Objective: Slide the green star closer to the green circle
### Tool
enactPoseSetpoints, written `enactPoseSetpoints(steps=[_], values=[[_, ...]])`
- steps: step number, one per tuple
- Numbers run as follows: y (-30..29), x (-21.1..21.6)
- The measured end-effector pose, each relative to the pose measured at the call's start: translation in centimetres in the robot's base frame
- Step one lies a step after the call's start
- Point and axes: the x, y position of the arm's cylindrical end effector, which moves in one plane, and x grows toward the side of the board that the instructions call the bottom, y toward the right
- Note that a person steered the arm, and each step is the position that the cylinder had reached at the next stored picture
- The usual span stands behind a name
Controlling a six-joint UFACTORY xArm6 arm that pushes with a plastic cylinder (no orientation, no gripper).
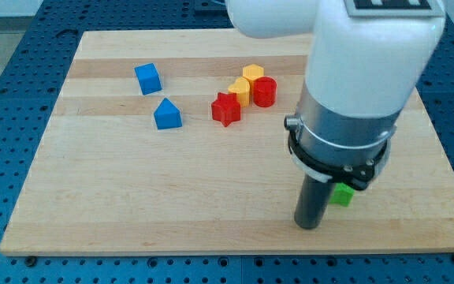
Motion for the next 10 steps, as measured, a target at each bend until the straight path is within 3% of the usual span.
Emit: enactPoseSetpoints(steps=[1, 3, 4, 6, 7, 8, 10], values=[[1.3, -4.5], [1.6, -4.5], [1.0, -1.0], [1.3, -0.7], [6.2, -2.2], [6.2, -2.4], [5.9, -14.2]])
